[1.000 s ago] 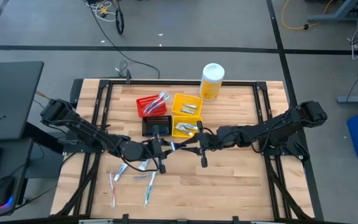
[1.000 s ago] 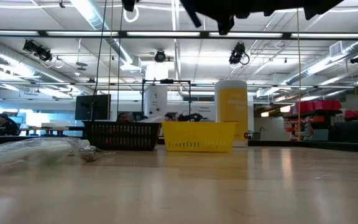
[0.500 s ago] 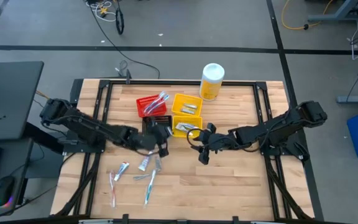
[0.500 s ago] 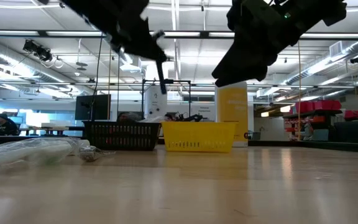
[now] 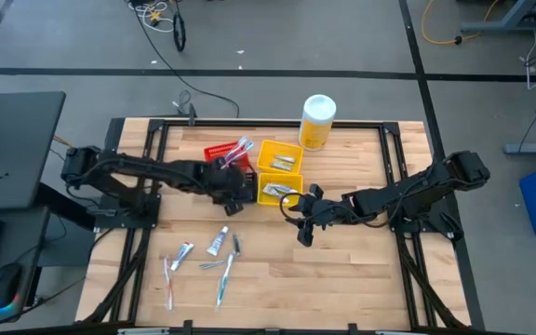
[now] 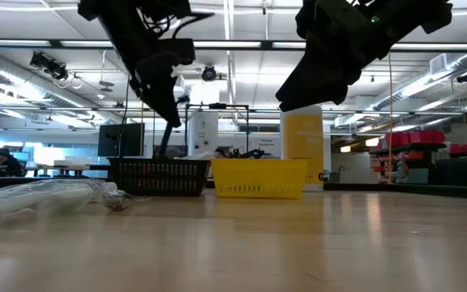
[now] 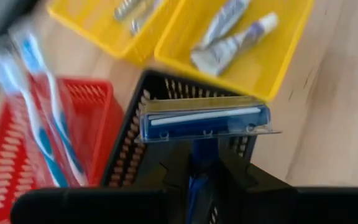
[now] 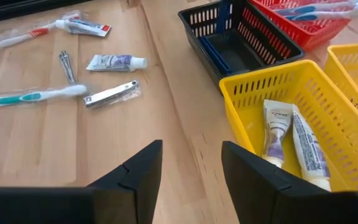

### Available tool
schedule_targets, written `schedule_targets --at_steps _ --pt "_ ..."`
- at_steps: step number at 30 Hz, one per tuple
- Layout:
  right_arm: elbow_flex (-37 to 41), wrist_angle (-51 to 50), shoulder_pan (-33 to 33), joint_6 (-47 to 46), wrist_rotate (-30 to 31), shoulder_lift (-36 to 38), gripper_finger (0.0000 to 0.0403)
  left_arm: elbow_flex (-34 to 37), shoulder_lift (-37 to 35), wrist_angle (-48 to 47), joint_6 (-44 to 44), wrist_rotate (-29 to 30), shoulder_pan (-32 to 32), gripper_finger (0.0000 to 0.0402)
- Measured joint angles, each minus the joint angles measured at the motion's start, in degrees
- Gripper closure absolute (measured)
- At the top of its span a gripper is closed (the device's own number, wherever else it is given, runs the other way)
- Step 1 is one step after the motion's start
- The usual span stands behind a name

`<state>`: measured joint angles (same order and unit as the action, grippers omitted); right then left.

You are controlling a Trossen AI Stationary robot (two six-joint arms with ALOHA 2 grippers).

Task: Pick & Place Travel size toiletries
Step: Put the blue razor into the black bin, then put the white toothpaste into the bottom yellow bin

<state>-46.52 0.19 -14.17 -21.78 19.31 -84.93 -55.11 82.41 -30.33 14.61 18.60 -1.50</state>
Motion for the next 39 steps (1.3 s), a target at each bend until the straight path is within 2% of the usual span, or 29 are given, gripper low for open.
schedule_targets --at_steps 3,11,18,24,39 --pt "0.00 0.00 0.00 0.06 0.00 0.00 0.0231 0.00 0.11 -2.87 -0.34 -3.33 -2.32 0.0350" --pt "0.00 0.06 0.00 0.20 -0.02 0.02 0.0225 -0.04 4.12 -5.96 -2.04 -7.49 -5.38 0.0348" --pt "0.00 0.01 -0.02 0.20 -0.46 0.02 0.0222 -0.09 9.06 -5.41 -4.40 -7.76 -5.73 0.0348" --pt "0.00 0.00 -0.02 0.20 -0.46 0.04 0.0230 -0.07 10.34 -4.29 -5.26 -7.41 -5.86 0.0342" --pt "0.00 -0.04 0.00 0.20 -0.48 0.04 0.0224 -0.07 10.32 -2.34 -8.16 -5.32 -5.80 0.0267"
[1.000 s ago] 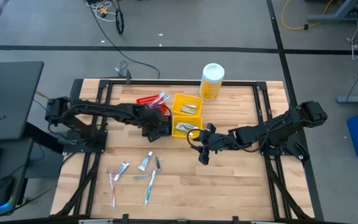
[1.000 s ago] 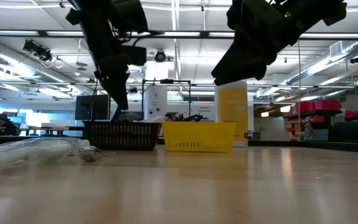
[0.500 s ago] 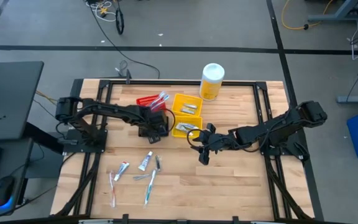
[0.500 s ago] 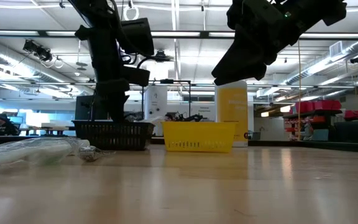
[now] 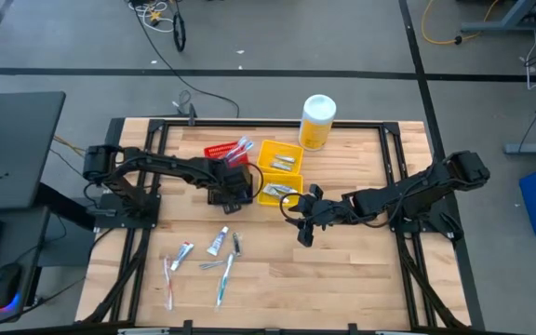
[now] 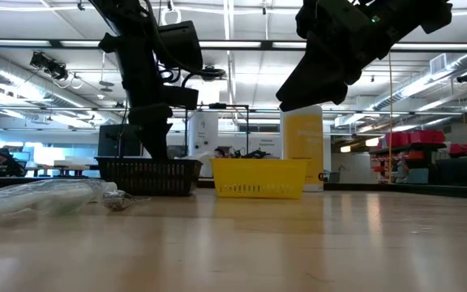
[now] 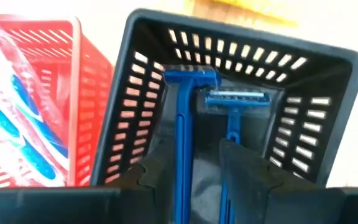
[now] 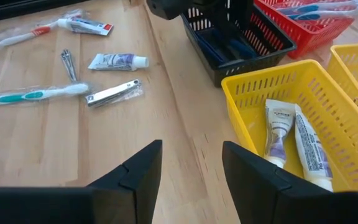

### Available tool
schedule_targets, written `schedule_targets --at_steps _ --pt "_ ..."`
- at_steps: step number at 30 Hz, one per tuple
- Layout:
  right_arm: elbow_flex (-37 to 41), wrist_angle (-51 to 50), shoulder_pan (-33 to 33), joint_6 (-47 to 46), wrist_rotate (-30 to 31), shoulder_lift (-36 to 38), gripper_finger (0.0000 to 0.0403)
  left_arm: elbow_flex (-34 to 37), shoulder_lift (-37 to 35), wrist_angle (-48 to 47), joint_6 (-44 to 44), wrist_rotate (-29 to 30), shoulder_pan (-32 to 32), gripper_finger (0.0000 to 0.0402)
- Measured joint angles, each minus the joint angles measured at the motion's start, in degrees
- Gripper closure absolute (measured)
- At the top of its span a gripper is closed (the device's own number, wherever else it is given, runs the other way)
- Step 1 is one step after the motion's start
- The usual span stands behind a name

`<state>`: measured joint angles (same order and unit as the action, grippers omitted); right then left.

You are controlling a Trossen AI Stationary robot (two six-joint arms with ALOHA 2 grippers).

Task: Pick & Place Travel size toiletries
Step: Put the white toothpaste into the bottom yellow bin

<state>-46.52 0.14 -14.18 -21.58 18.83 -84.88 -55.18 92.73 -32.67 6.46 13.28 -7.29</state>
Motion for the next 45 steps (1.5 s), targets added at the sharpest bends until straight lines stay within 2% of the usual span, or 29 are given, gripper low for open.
schedule_targets --at_steps 6,11,17,24,26,33,39,45 --pt "0.00 -1.21 -0.01 0.00 0.00 0.00 0.0230 -3.36 -0.55 -1.45 -0.33 -1.10 1.13 0.0260" --pt "0.00 -2.09 -0.08 0.00 0.00 0.00 0.0220 -6.29 -3.19 -4.59 1.37 -2.83 5.03 0.0261" --pt "0.02 -2.93 -0.08 -1.05 -0.02 0.00 0.0183 -6.57 -6.81 -5.90 17.61 -7.06 12.07 0.0251" --pt "0.02 -2.60 -0.10 -1.36 -0.02 0.00 0.0158 -5.39 -7.42 -7.94 35.59 -5.03 21.13 0.0235" --pt "0.02 -2.57 -0.17 -1.36 -0.04 0.00 0.0156 -4.67 -7.37 -7.93 39.76 -3.11 23.36 0.0227" --pt "0.02 -2.49 -0.15 -1.44 -2.61 0.00 0.0163 -0.11 -7.38 -8.67 54.40 -1.95 28.28 0.0195" --pt "0.02 -2.48 -0.17 -1.98 -3.64 0.00 0.0180 4.54 -7.37 -5.74 62.26 -0.97 31.13 0.0182" --pt "0.02 -2.47 -0.15 -1.99 -3.63 0.00 0.0193 10.44 -6.58 2.46 64.59 -0.61 32.39 0.0182"
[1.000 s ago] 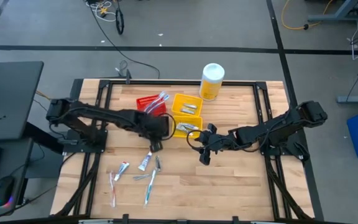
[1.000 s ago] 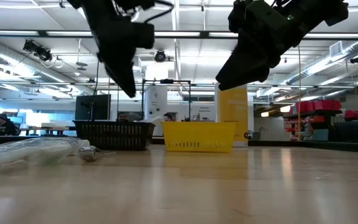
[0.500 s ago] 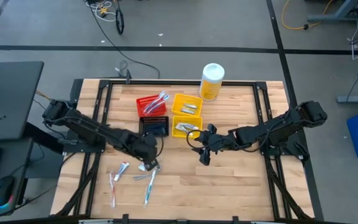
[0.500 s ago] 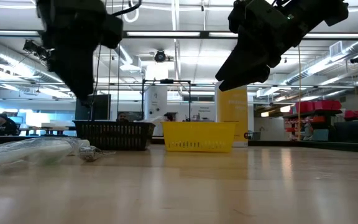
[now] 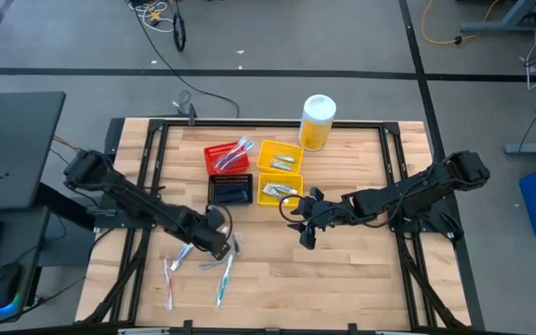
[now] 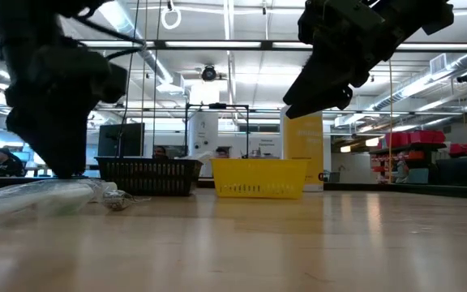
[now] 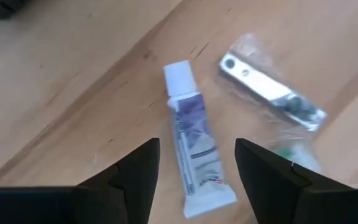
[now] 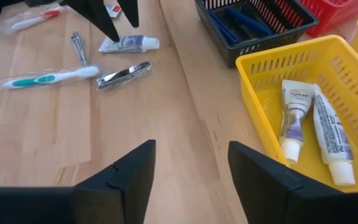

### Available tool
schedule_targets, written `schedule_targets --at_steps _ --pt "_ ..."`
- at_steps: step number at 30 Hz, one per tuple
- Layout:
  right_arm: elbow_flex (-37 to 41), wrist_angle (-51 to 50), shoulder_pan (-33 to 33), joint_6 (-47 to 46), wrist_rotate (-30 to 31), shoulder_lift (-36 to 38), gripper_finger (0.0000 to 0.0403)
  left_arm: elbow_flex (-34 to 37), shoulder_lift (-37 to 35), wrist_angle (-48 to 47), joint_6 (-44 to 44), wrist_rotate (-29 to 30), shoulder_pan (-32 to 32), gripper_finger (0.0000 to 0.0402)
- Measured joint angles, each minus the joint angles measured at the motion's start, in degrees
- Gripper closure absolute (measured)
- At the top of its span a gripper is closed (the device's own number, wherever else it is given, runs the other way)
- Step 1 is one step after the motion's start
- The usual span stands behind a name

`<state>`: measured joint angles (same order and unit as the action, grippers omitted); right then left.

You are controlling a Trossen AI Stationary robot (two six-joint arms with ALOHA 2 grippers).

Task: Pick & Place Travel size toiletries
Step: Put the white toothpaste into the bottom yellow bin

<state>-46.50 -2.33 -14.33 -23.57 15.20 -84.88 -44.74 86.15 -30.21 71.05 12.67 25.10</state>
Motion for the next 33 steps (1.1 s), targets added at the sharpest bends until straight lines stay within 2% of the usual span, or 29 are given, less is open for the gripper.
schedule_targets --at_steps 5,14,18,27,33 --pt "0.00 0.00 -0.01 0.01 0.02 0.00 0.0198 2.76 1.40 2.55 -1.66 0.23 0.44 0.0182" --pt "0.00 1.12 0.00 0.04 0.08 0.00 0.0191 2.94 2.10 4.60 -8.91 1.24 0.44 0.0188" --pt "0.00 1.68 0.00 0.42 0.09 0.00 0.0187 2.94 2.10 5.33 -10.31 1.25 0.44 0.0215" --pt "0.00 1.79 0.00 0.48 0.15 0.00 0.0199 2.94 2.12 6.37 -11.89 0.89 0.44 0.0305" --pt "0.00 1.77 0.00 0.48 0.13 0.00 0.0199 2.94 2.12 7.57 -12.05 1.66 0.44 0.0338"
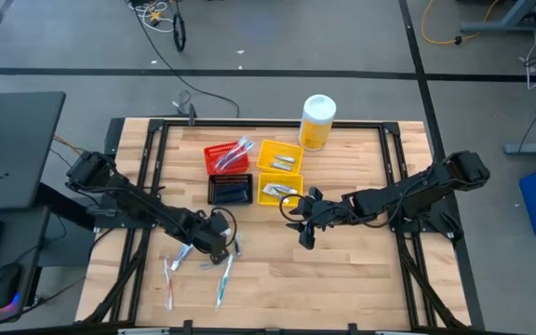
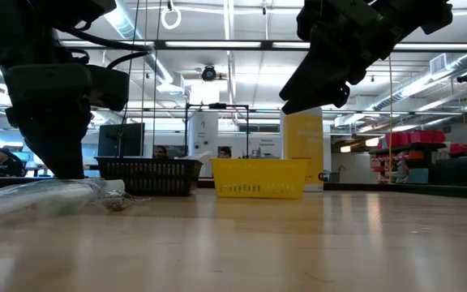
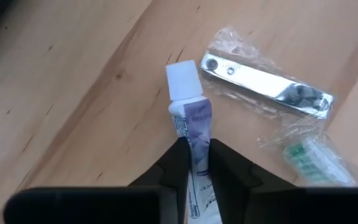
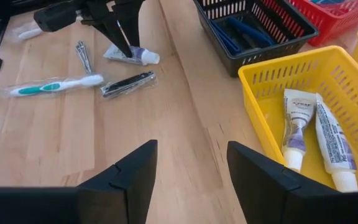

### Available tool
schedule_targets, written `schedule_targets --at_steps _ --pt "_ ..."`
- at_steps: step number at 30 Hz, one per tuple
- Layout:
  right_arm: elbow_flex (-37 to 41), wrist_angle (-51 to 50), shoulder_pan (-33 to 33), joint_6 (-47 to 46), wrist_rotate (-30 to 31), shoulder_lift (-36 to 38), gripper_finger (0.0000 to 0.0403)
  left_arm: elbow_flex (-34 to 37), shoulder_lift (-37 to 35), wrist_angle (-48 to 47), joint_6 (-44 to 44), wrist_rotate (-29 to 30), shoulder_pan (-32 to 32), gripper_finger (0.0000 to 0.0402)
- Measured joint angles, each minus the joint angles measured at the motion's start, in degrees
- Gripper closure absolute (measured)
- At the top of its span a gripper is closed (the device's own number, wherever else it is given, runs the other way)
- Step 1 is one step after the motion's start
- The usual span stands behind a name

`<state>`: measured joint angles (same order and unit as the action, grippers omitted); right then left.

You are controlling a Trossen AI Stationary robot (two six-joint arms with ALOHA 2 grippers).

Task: Pick & Place Travel size toiletries
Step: Put the white toothpaste into the bottom yellow bin

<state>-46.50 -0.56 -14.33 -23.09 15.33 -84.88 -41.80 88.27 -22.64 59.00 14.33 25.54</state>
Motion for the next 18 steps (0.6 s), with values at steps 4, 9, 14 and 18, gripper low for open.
schedule_targets --at_steps 4,9,14,18 --pt "0.00 2.29 0.00 1.79 -0.42 -0.19 0.0189 0.00 0.02 3.40 -2.86 0.33 -0.02 0.0345" --pt "0.00 13.58 0.02 4.25 -3.94 -2.99 0.0185 -3.11 0.02 8.32 -10.94 3.08 -0.58 0.0346" --pt "0.00 20.52 0.04 5.61 -4.02 -7.11 0.0196 -8.70 0.02 8.66 -22.37 7.67 -1.62 0.0347" --pt "0.02 25.12 0.34 0.84 -4.00 -9.99 0.0207 -12.17 0.02 9.01 -29.37 11.23 -2.80 0.0347"
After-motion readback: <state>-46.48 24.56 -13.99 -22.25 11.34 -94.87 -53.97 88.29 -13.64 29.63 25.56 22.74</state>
